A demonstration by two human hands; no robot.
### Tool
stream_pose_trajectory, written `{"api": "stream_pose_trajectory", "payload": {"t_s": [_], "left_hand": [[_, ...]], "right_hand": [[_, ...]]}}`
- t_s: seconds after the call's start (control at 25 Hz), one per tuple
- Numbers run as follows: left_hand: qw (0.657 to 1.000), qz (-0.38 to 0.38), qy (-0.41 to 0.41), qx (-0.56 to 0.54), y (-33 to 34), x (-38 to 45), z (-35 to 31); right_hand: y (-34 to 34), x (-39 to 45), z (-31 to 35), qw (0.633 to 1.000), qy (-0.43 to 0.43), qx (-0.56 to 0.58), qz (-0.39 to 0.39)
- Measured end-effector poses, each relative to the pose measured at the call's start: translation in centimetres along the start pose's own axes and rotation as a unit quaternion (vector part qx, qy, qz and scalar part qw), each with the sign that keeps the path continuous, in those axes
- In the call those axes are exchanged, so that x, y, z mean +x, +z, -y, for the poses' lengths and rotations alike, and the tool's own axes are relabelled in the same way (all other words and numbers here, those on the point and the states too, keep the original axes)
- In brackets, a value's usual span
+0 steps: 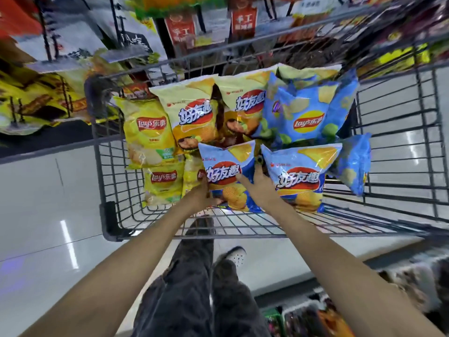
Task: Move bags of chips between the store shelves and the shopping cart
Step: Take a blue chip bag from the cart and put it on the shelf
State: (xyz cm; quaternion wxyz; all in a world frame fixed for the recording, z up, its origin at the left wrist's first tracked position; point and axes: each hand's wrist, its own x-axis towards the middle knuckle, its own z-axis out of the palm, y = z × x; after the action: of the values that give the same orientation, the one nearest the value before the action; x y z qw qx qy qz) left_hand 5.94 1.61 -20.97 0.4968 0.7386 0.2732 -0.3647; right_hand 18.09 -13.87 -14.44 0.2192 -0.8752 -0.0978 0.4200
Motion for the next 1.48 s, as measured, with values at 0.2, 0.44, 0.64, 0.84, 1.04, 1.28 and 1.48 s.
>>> {"api": "stream_pose_trajectory", "payload": {"t_s": [0.2, 0.44, 0.64, 0.84, 1.04, 1.28, 1.48], "left_hand": [[0.995, 0.064, 0.023, -0.067, 1.1, -0.2, 1.3], [0.994, -0.013, 0.052, -0.095, -0.9, -3.8, 1.8], [0.986, -0.1, 0.109, -0.081, -4.1, -8.0, -1.7], [0.957, -0.174, 0.211, -0.094, -4.1, -12.7, -9.8], [0.919, -0.205, 0.327, -0.08, 1.4, -17.0, -19.1], [0.915, -0.084, 0.389, -0.063, 12.2, -19.3, -27.1], [0.896, 0.008, 0.444, -0.017, 21.0, -19.7, -35.4]], "right_hand": [[1.6, 0.8, -0.1, 0.999, -0.001, 0.043, -0.028], [0.7, -1.3, 2.4, 0.994, -0.08, 0.048, -0.054], [-3.7, -4.4, 5.8, 0.983, -0.127, 0.113, -0.077], [-11.0, -9.9, 5.8, 0.959, -0.159, 0.178, -0.152], [-18.4, -17.9, -0.3, 0.904, -0.186, 0.296, -0.247], [-22.6, -26.7, -12.4, 0.818, -0.13, 0.42, -0.371], [-25.9, -33.5, -22.2, 0.754, -0.081, 0.434, -0.487]]}}
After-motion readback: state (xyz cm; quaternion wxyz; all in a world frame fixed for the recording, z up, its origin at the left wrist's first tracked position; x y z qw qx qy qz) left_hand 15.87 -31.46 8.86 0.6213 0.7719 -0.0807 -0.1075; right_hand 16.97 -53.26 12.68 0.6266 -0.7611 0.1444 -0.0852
